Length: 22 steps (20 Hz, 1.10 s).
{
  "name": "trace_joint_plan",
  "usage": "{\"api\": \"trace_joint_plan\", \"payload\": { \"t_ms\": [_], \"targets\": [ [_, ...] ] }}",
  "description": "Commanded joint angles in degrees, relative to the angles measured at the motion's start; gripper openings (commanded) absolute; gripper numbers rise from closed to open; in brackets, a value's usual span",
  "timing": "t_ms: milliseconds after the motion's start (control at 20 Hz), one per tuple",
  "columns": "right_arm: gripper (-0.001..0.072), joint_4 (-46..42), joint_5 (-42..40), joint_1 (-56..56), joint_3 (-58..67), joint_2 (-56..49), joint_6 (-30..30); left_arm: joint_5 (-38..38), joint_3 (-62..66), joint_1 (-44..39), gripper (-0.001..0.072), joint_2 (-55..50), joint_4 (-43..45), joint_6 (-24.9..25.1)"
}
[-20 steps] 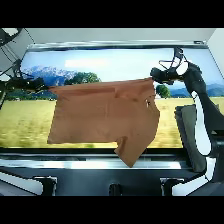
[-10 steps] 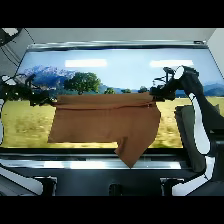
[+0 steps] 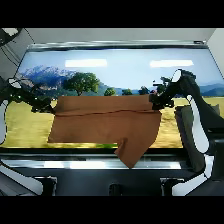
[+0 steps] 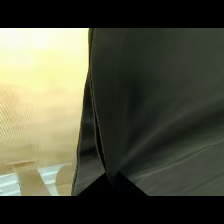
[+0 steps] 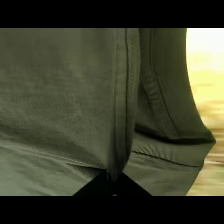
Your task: Fold the shirts.
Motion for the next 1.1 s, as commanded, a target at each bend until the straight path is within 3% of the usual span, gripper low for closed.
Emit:
{"api": "trace_joint_plan", "payload": {
  "t_ms": [0, 250, 350, 450, 500, 650, 850, 1050],
  "targets": [
    [0.0052, 0.3, 0.7, 0.0, -2.5, -0.1, 0.6, -0.4, 0.0, 0.0, 0.0025, -0.8, 0.6, 0.9],
    [0.0062, 0.4, -0.6, 0.0, -3.3, 0.0, 1.5, 0.9, 0.0, 0.0, 0.0031, -1.9, 0.3, 1.1],
    [0.0373, 0.7, 0.2, 0.0, -3.2, 0.4, 0.9, 0.2, 0.5, 0.1, 0.0361, -1.8, -0.7, 2.3],
    [0.0478, -1.4, 1.5, -0.5, -3.1, 2.5, -1.7, -2.1, 2.5, 0.8, 0.0448, -1.1, -0.7, 1.9],
    [0.0486, -2.2, 2.8, -1.5, -3.1, 4.1, -1.8, -2.7, 3.4, 1.5, 0.0490, -0.1, -0.7, -0.3],
    [0.0477, -0.6, 7.1, -6.8, -4.9, 8.0, -0.9, -4.5, -0.8, 3.1, 0.0469, 5.7, 1.4, -2.1],
    [0.0465, 1.6, 6.3, -7.3, -14.5, 14.2, -3.7, 2.4, -25.0, 5.3, 0.0460, 17.6, 8.4, 0.2],
    [0.0443, 1.8, 6.1, -6.6, -16.9, 17.2, -6.3, 9.0, -40.4, 9.0, 0.0446, 21.7, 3.7, 4.4]
  ]
}}
